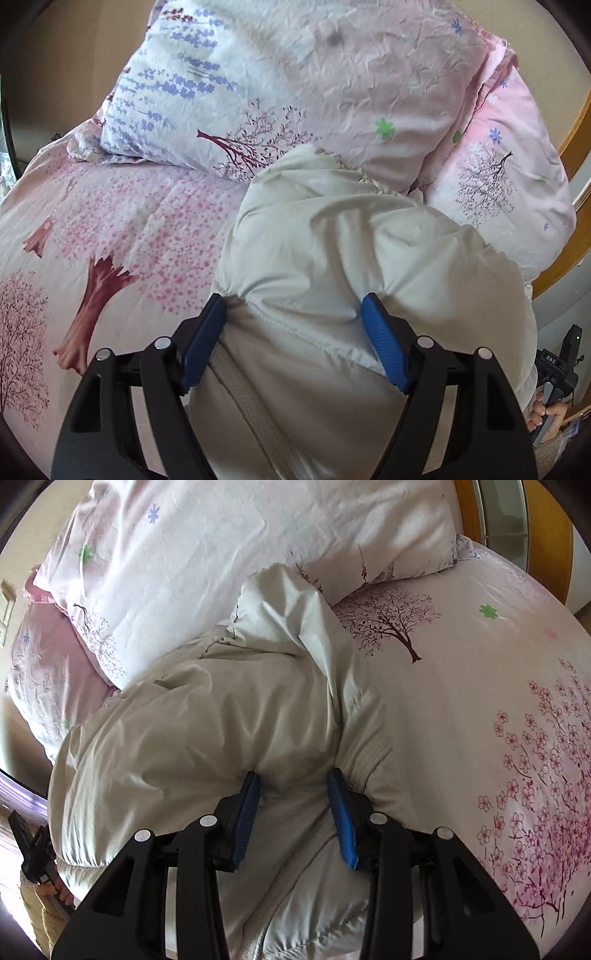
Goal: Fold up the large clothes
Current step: 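Press and tuck the folded jacket bundle with both grippers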
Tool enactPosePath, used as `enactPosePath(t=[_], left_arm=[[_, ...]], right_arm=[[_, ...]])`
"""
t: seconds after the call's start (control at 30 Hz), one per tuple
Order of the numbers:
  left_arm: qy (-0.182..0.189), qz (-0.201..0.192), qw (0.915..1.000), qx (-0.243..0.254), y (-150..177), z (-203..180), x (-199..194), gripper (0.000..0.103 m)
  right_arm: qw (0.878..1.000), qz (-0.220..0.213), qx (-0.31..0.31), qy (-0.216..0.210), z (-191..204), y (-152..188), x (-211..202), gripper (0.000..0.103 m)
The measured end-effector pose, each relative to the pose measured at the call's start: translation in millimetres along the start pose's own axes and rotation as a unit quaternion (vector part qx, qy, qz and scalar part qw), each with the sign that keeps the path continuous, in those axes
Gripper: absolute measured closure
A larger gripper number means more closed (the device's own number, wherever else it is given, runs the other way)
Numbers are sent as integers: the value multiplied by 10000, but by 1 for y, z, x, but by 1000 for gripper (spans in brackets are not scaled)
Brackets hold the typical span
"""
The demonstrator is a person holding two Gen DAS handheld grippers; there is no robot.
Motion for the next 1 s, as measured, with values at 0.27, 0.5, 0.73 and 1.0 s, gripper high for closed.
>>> enactPosePath(t=[0.27,0.5,0.73,1.0], left_arm=[[760,-388,9948,-558,23,35,-63,22],[1542,-268,9782,-1361,64,63,-81,18],[2097,9,9592,-1897,89,54,-64,18],[2178,289,9555,-1968,92,26,-32,19]], right_arm=[[9948,-701,532,-519,-11,32,-69,30],[9755,-491,1800,-1167,-41,63,-62,22],[9505,-71,2515,-1825,-50,75,-34,22],[9402,-97,2736,-2025,-48,68,-18,22]])
Point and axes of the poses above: each gripper's, at about its wrist camera, not at the fingertips, and x roughly the way its jaws point, z to its left, y to its underside, the point moved 7 cm from there along x, roughly the way its jaws point, and after that the axes turned 10 degrees about z, right-handed, at the moved point
